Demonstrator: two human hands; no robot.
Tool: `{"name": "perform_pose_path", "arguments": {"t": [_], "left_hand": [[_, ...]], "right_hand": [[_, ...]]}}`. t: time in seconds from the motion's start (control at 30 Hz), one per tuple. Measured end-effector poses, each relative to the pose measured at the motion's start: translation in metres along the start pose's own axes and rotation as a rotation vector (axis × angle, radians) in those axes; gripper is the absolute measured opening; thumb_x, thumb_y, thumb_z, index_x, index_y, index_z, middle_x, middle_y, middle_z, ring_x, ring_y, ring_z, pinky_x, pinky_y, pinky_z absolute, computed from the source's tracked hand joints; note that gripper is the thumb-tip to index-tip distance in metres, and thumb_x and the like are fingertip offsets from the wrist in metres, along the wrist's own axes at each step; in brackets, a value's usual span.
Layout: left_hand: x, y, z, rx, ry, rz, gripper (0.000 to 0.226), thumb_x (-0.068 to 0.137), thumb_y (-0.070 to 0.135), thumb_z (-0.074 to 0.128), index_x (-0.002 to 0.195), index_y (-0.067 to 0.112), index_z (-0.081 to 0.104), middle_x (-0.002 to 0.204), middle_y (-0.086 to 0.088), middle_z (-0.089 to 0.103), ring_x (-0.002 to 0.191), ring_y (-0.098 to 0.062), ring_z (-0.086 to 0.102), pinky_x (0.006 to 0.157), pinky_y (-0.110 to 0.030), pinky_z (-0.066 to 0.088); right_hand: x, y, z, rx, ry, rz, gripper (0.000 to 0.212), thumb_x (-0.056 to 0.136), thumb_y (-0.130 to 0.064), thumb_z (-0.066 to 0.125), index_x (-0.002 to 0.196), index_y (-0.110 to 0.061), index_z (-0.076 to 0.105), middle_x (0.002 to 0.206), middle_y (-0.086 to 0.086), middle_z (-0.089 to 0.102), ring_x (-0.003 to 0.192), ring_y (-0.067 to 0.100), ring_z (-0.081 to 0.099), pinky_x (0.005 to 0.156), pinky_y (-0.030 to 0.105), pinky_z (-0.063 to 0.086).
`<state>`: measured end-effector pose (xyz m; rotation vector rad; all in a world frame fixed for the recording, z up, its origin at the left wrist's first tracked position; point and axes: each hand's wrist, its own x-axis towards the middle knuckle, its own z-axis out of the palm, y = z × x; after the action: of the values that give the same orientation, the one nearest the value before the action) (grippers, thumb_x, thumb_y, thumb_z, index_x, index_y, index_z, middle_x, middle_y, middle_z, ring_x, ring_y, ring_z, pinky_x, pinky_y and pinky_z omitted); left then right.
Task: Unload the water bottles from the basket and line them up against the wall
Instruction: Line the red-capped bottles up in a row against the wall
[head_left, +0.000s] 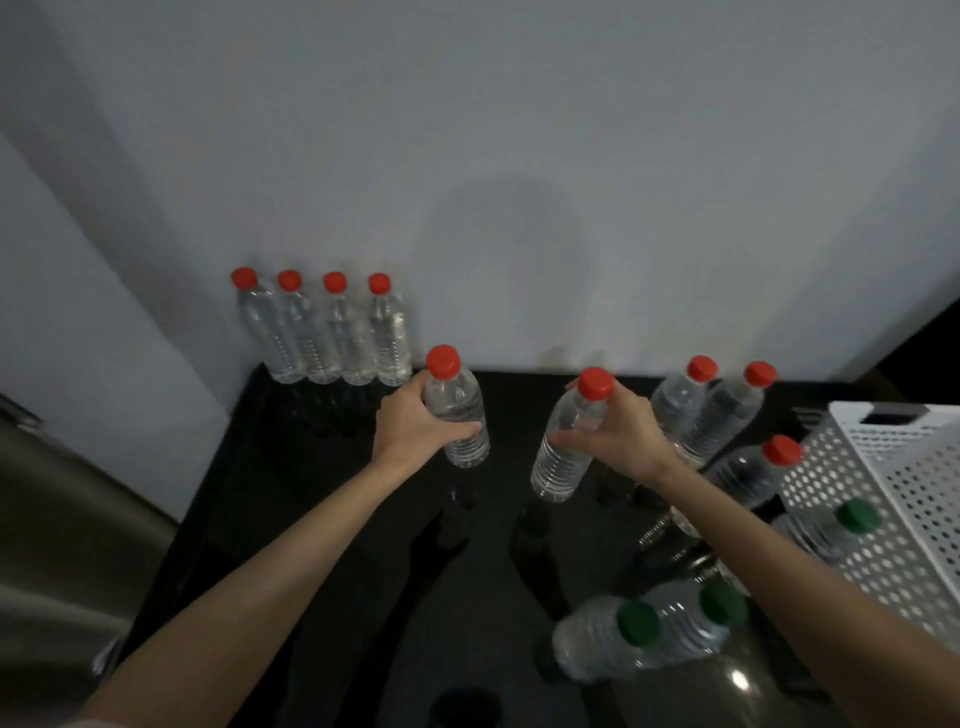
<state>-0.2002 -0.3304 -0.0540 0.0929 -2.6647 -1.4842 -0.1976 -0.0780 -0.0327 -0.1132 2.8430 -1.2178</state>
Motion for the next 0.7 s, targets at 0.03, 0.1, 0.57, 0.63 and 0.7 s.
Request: {"name": "perform_pose_path", "arguments": {"t": [0.03,0.1,0.57,0.63,0.7], "left_hand": [[0.007,-0.007,-0.012,0.003,0.003,0.001,0.049,0.058,0.026,0.091,0.095,0.028,0.06,0.084,0.018,0.063,0.08,-0.002,0.061,0.07,-0.014,0.044],[0.021,-0.021,-0.034,0.009,0.006,0.001,0.05,0.057,0.027,0.091,0.097,0.025,0.062,0.085,0.016,0.065,0.081,-0.002,0.062,0.071,-0.016,0.044],[0.1,-0.087,-0.073,-0.048,-0.038,-0.021,0.05,0.056,0.021,0.092,0.098,0.022,0.065,0.088,0.016,0.067,0.081,0.008,0.061,0.068,0.002,0.042],[0.107,-0.093,-0.067,-0.056,-0.056,-0.034,0.049,0.057,0.019,0.092,0.097,0.023,0.064,0.085,0.018,0.066,0.08,0.011,0.059,0.068,0.002,0.043],[0.114,-0.097,-0.06,-0.048,-0.065,-0.046,0.047,0.057,0.018,0.091,0.093,0.027,0.062,0.08,0.021,0.062,0.078,0.014,0.056,0.067,0.003,0.041]], "right_hand": [[0.01,-0.01,0.008,0.0,0.002,0.018,0.049,0.063,-0.03,0.087,0.103,-0.024,0.06,0.09,-0.012,0.065,0.083,0.002,0.063,0.064,0.012,0.044],[0.028,-0.029,0.024,0.013,0.018,0.03,0.048,0.062,-0.028,0.088,0.1,-0.021,0.059,0.087,-0.012,0.064,0.081,0.002,0.063,0.061,0.01,0.043],[0.132,-0.071,0.129,0.165,0.124,0.146,0.058,0.067,-0.011,0.085,0.116,-0.014,0.055,0.102,0.0,0.062,0.093,0.017,0.061,0.084,0.036,0.055],[0.144,-0.068,0.137,0.177,0.14,0.161,0.058,0.068,-0.011,0.085,0.117,-0.014,0.055,0.105,0.003,0.062,0.097,0.019,0.062,0.087,0.04,0.055],[0.156,-0.063,0.144,0.184,0.159,0.183,0.058,0.067,-0.012,0.085,0.117,-0.015,0.055,0.108,0.005,0.063,0.1,0.022,0.063,0.088,0.043,0.055]]}}
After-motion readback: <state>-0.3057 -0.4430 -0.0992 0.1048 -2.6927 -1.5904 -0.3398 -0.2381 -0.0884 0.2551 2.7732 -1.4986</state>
